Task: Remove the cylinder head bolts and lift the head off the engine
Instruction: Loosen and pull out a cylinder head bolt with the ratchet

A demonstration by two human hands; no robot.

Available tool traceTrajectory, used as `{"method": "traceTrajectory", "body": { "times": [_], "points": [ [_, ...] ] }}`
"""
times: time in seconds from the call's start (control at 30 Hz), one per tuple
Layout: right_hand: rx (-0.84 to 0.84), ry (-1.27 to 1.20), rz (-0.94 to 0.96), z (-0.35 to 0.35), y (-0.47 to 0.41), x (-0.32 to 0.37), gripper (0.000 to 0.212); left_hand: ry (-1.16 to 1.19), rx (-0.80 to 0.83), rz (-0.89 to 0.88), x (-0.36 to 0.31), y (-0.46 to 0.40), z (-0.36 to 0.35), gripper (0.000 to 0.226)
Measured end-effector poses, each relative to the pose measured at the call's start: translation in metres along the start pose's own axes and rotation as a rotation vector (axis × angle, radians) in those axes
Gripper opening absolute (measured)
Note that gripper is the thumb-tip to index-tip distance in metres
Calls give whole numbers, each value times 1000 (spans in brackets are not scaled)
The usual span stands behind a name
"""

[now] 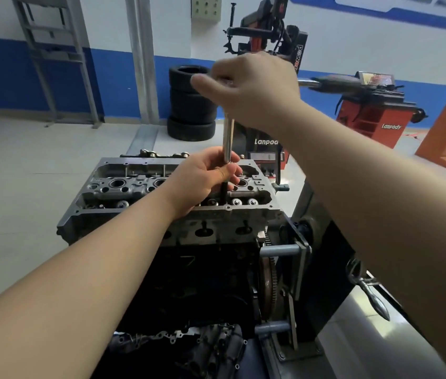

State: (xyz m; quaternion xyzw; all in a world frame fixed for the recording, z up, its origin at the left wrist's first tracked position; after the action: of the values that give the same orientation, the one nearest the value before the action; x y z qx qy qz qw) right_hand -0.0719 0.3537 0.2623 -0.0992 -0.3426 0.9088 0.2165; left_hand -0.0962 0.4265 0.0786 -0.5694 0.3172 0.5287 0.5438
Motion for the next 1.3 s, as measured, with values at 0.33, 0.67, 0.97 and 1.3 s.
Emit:
{"method": "traceTrajectory", "body": {
  "times": [0.33,0.67,0.97,1.3],
  "points": [
    [-1,414,-115,3,-3,6,48,62,-30,27,3,0,3,18],
    [-7,-199,-167,-3,0,-22,40,126,59,95,11,-6,-3,21],
    [3,283,3,2,-9,12,49,145,28,51,8,-4,4,20],
    [62,266,-55,-1,-6,-5,38,98,27,57,3,-1,-2,20]
  ]
}}
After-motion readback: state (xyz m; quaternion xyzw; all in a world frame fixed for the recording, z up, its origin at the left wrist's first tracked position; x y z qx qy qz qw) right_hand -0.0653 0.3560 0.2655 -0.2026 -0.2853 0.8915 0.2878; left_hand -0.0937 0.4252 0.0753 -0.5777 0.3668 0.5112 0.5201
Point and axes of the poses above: each hand's wrist, its own y-axis away from the middle knuckle, its own z-axis out of the back of the hand, x = y × z, the point moved 10 cm from there along -y, towards the middle knuckle, and after that the axes turned 3 degrees about x, right-handed, at the moved point
